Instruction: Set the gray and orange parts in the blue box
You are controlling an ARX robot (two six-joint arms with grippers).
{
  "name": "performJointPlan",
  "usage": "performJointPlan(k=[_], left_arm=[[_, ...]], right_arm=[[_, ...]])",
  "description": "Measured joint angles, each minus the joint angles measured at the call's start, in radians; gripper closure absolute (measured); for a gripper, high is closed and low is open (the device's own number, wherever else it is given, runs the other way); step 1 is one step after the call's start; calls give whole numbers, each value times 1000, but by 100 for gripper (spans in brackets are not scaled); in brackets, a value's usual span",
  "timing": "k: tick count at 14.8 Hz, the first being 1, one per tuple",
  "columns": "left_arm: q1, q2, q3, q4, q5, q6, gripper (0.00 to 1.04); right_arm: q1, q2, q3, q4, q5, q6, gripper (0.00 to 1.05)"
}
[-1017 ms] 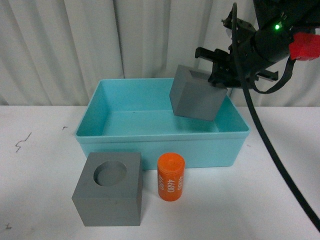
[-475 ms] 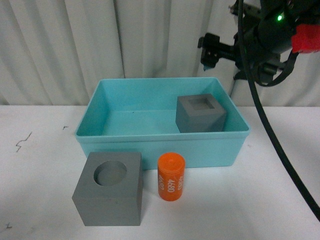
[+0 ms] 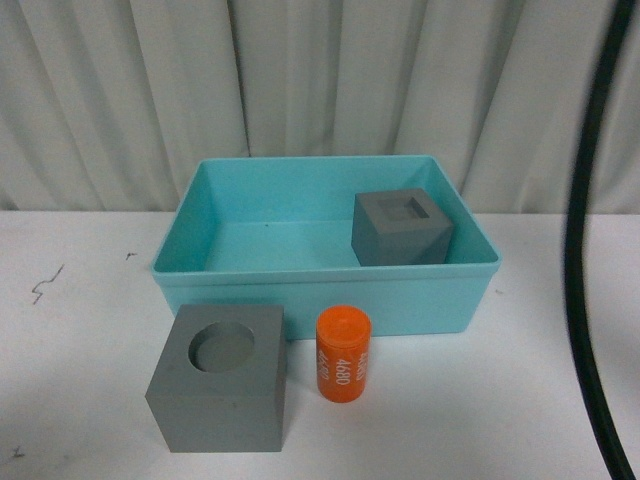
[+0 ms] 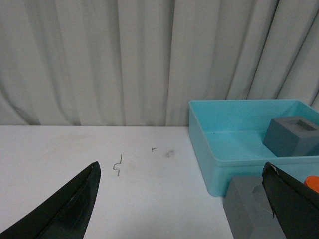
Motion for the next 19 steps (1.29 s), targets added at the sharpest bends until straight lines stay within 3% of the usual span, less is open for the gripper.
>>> performJointPlan(k=[5,11,13,19], left_arm=[[0,0,0,0,1,0,7],[0,0,0,0,1,0,7],[0,0,0,0,1,0,7],[0,0,0,0,1,0,7]], right_arm=[[-98,-229,-420,88,-69,-35,102],[-174,-490,-623,61,-140,-41,103],[-255,-570,-665,18,-202,-41,103],[-252,-763,-773,-80,-213,-41,103]])
